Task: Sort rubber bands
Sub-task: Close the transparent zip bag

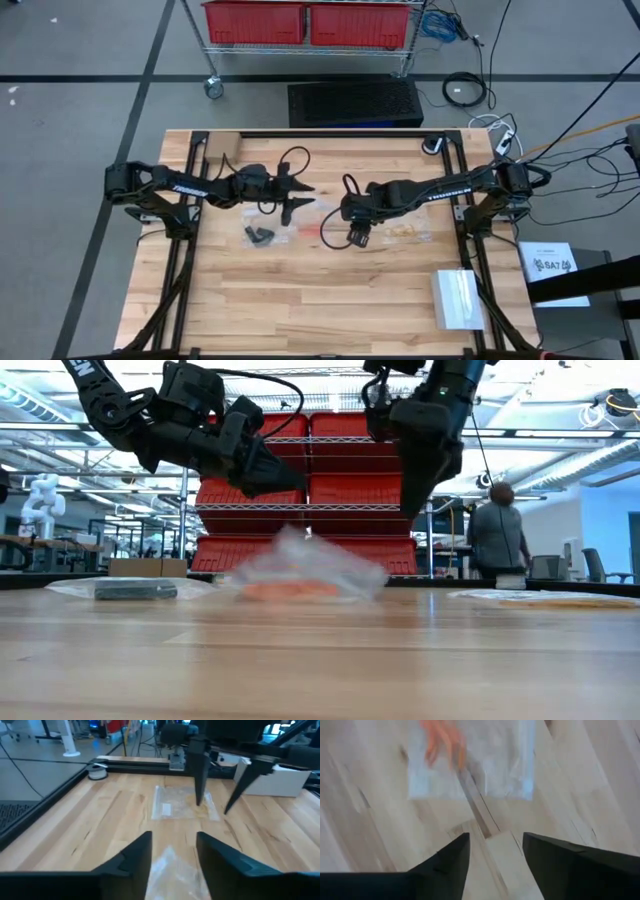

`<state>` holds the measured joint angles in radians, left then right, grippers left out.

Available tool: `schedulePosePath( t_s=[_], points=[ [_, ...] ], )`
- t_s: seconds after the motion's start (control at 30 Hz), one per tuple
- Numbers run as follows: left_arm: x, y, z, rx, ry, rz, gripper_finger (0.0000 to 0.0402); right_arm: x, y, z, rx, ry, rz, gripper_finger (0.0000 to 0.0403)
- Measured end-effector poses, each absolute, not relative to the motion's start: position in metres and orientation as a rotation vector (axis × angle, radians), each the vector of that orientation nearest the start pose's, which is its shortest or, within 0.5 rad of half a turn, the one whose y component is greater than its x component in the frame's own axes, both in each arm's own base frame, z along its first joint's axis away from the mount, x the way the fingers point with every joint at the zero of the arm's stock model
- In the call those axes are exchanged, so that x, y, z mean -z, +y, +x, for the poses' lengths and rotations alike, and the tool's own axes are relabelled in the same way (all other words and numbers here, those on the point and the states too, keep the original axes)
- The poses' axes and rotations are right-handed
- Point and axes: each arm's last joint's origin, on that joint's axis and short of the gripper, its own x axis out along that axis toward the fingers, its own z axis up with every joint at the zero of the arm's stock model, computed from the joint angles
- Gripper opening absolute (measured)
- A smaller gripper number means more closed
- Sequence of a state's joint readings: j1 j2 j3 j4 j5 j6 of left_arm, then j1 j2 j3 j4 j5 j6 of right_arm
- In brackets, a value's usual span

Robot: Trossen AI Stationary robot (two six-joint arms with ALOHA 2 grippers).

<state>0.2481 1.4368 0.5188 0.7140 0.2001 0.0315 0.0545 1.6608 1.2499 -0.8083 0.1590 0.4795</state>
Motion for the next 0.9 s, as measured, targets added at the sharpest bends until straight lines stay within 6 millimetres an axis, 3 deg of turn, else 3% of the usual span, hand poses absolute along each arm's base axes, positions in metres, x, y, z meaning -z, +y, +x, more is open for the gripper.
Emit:
schedulePosePath(
  t_s=[0.1, 0.23, 0.4, 0.53, 0.7, 0.9],
  points=[
    [-0.189, 0.063, 0.268, -0.05, 0.195, -0.014, 0.0189, -0.228, 0.013, 0.332, 0.385, 1.087, 0.332, 0.0177],
    [-0.193, 0.065, 0.263, -0.061, 0.225, -0.022, 0.0184, -0.196, 0.014, 0.341, 0.382, 1.004, 0.376, 0.0131],
    [-0.193, 0.063, 0.252, -0.062, 0.333, -0.043, 0.0137, -0.154, 0.013, 0.354, 0.415, 0.947, 0.413, 0.0021],
    [-0.188, 0.061, 0.248, -0.055, 0.414, -0.058, 0.0087, -0.128, 0.011, 0.362, 0.448, 0.991, 0.401, 0.0013],
    [-0.179, 0.058, 0.244, -0.045, 0.512, -0.079, 0.0035, -0.124, 0.011, 0.36, 0.428, 1.042, 0.331, 0.0002],
    [-0.171, 0.054, 0.239, -0.038, 0.613, -0.065, 0.0005, -0.139, 0.002, 0.341, 0.397, 1.176, 0.15, 0.0001]
  ],
)
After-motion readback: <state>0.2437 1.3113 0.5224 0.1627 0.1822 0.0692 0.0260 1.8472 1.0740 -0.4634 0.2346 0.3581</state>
